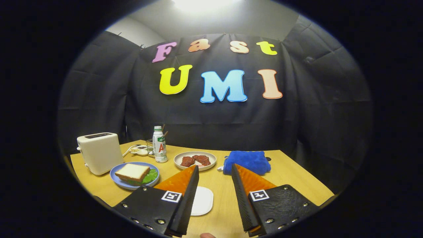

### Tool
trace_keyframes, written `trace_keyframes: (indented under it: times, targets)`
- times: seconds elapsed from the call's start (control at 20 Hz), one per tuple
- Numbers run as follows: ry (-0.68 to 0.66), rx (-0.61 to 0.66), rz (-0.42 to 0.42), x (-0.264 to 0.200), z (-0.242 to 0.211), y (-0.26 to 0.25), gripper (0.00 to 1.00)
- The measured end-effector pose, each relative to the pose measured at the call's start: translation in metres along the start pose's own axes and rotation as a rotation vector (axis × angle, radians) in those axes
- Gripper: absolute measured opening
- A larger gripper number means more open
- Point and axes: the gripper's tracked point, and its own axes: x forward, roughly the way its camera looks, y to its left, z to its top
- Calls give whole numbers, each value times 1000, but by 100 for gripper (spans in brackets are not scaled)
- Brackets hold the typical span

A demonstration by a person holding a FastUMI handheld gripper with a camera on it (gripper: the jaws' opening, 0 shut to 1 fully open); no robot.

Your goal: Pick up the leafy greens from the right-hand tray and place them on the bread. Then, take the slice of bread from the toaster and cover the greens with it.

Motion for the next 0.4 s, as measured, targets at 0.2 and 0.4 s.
trace_keyframes:
  times: [0.2, 0.4]
  targets:
    - [-98, -85, -67, -8, 3, -73, 60]
    - [-62, -130, -161, -27, -11, -144, 60]
